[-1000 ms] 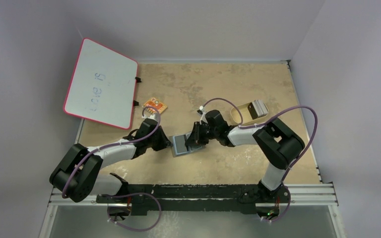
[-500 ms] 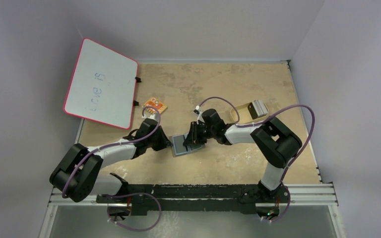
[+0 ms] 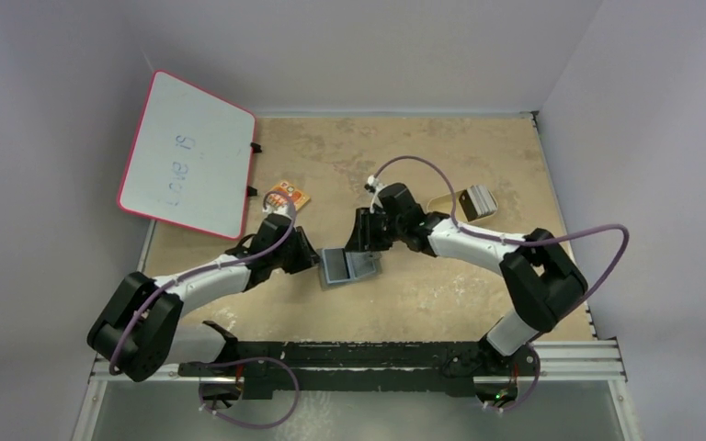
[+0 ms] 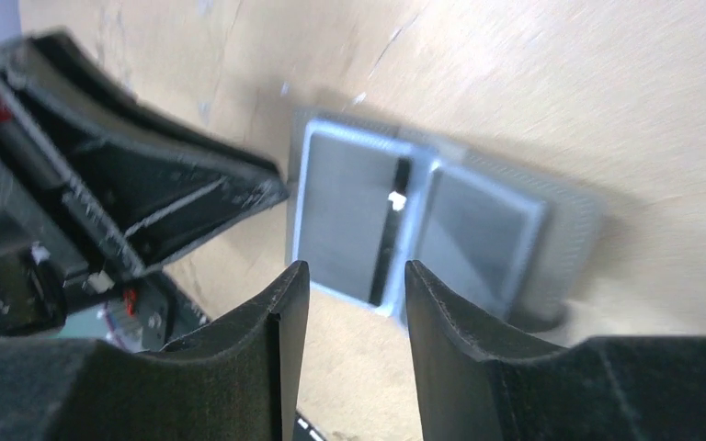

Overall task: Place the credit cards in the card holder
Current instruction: Insert the credit card into the card holder, then pick up the credit card from the storage box.

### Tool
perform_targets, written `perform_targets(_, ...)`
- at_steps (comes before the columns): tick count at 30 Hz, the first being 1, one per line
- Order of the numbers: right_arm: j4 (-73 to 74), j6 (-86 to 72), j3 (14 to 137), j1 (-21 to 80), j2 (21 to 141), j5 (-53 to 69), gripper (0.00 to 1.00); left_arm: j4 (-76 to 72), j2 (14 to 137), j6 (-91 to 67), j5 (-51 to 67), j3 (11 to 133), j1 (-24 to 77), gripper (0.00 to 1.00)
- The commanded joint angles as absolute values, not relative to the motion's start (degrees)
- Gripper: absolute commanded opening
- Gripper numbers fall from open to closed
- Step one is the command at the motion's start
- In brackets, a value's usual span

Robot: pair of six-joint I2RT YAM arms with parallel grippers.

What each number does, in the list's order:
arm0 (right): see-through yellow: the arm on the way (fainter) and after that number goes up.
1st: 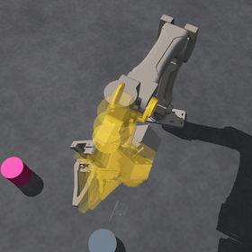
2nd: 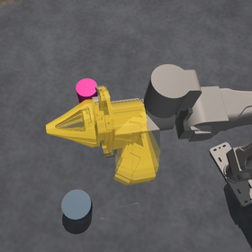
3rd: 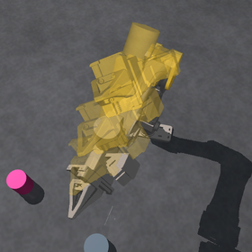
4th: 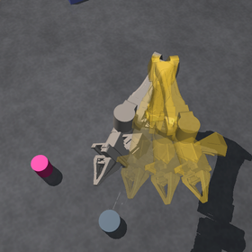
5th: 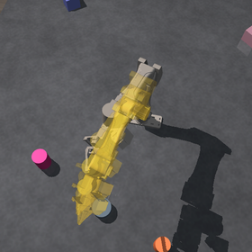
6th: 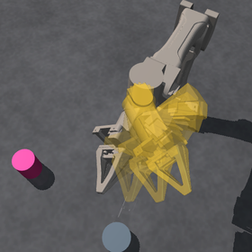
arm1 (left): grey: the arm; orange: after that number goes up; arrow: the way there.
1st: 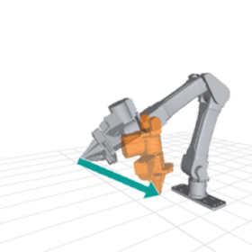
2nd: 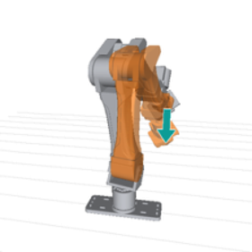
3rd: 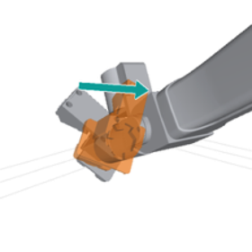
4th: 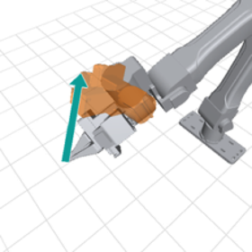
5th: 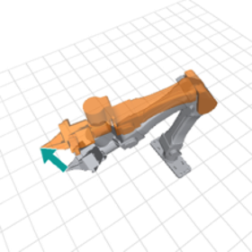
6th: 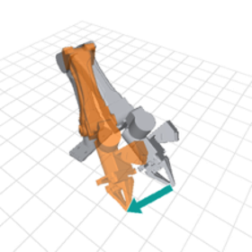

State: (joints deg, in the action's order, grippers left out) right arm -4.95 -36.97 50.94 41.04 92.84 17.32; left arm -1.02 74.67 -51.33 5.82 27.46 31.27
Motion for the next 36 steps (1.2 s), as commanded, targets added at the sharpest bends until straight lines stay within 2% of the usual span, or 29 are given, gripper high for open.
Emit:
perform_targets(1,5.2,-29.33,58.23,35.8,88.91,9.11,0.47,1.28,70.5,-49.34,3.52,32.02,31.29,0.28)
perform_targets(6,15.12,-20.56,66.81,30.27,88.31,-3.42,0.54,4.73,68.26,-47.59,2.84,34.95,31.29,0.45)
perform_targets(8,18.84,-18.09,69.59,28.85,89.7,-12.42,0.57,6.07,67.57,-46.77,3.19,35.98,31.29,0.59)
perform_targets(10,21.67,-16.32,72.3,27.34,91.85,-19.55,0.6,8.38,66.85,-45.94,3.42,37.18,31.29,0.63)
perform_targets(15,25.63,-13.59,76.59,24.07,96.13,-31.52,0.64,13.38,63.71,-45.36,6.26,38.17,31.29,0.66)
perform_targets(23,26.11,-8.29,76.49,19.16,100.17,-32.35,0.66,20.3,61.63,-42.26,11.57,40.67,31.29,0.66)
perform_targets(30,30.59,-8.52,77.94,17.88,103.47,-41.98,0.66,19.88,58.6,-42.0,13.8,39.95,31.29,0.66)
perform_targets(36,27.72,-5.57,77.48,14.73,105.88,-41.3,0.64,18.11,58.76,-42.7,15.11,38.94,31.33,0.66)
